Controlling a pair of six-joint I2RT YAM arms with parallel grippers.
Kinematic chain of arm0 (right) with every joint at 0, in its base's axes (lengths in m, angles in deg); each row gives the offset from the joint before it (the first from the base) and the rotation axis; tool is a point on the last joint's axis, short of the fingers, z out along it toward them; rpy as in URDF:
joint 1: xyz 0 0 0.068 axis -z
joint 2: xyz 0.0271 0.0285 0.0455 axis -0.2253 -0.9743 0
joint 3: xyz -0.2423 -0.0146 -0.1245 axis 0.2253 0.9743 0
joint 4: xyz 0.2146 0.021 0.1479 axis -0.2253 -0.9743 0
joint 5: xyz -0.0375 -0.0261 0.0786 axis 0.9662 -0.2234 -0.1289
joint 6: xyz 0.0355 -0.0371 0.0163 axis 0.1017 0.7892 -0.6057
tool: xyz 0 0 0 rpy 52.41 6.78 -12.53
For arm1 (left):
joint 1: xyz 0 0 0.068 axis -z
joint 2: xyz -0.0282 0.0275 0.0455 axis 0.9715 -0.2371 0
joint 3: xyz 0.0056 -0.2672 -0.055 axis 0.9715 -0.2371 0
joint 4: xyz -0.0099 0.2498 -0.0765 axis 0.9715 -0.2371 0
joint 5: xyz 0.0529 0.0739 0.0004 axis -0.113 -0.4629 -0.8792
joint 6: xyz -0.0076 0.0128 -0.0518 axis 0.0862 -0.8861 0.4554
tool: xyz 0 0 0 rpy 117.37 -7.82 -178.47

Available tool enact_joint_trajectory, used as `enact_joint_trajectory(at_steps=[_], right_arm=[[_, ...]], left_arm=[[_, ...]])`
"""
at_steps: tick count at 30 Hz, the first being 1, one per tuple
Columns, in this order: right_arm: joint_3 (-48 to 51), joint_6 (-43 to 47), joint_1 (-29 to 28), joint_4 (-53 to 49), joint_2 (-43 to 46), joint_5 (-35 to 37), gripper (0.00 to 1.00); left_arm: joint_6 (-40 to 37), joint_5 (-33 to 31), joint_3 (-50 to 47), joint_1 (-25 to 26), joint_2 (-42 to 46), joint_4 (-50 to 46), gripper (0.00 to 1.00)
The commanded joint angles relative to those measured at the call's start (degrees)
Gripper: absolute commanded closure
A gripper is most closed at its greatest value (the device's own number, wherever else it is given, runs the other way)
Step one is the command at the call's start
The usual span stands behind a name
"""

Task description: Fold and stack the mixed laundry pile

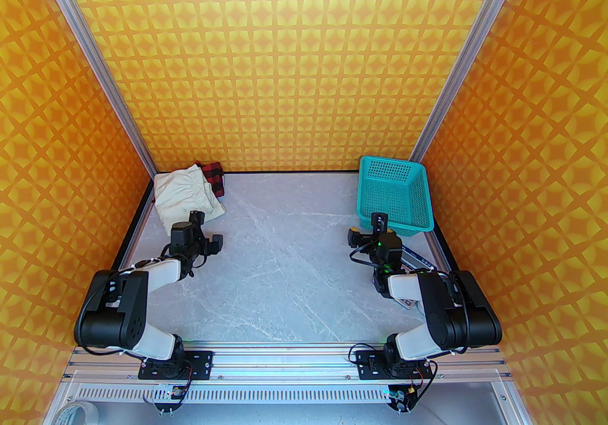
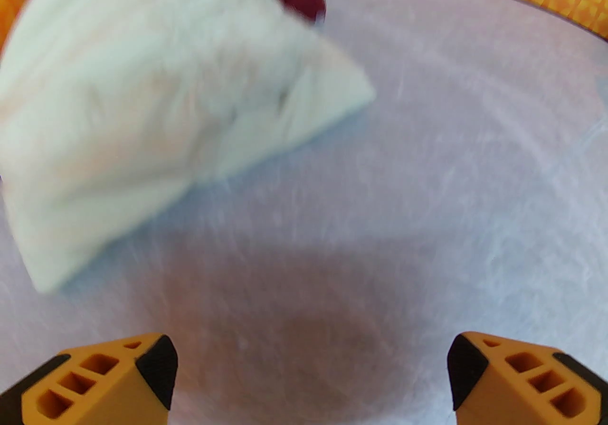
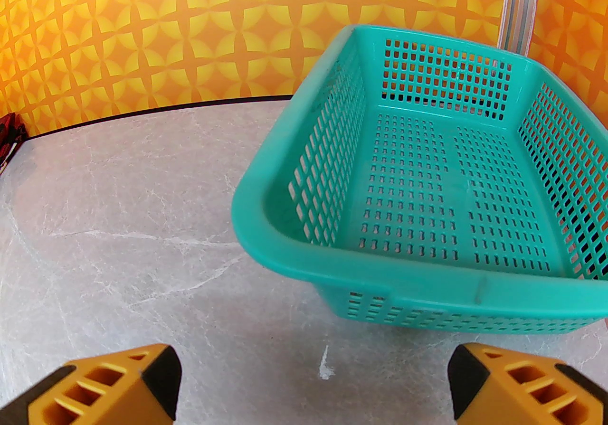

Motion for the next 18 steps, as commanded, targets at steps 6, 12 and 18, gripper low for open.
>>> enact_joint_trajectory(at_steps=[6,12,18], right_arm=[[-0.6,0.6,0.1,0.8,0.6,-0.6,0.02],[-1.7,0.6,0.0,-0.7,0.2,-0.6,0.02],[-1.2,1.6,-0.3,0.0,0.6,-2.4,0.01]], left_arm=[[2.0,2.4,-6.3,-6.1,-6.0,25.0,0.01],[2.3,0.9,-4.5,-6.0,-6.0,21.6,0.01],[2.2,0.9,-4.9,-6.0,-5.7,21.8,0.01]])
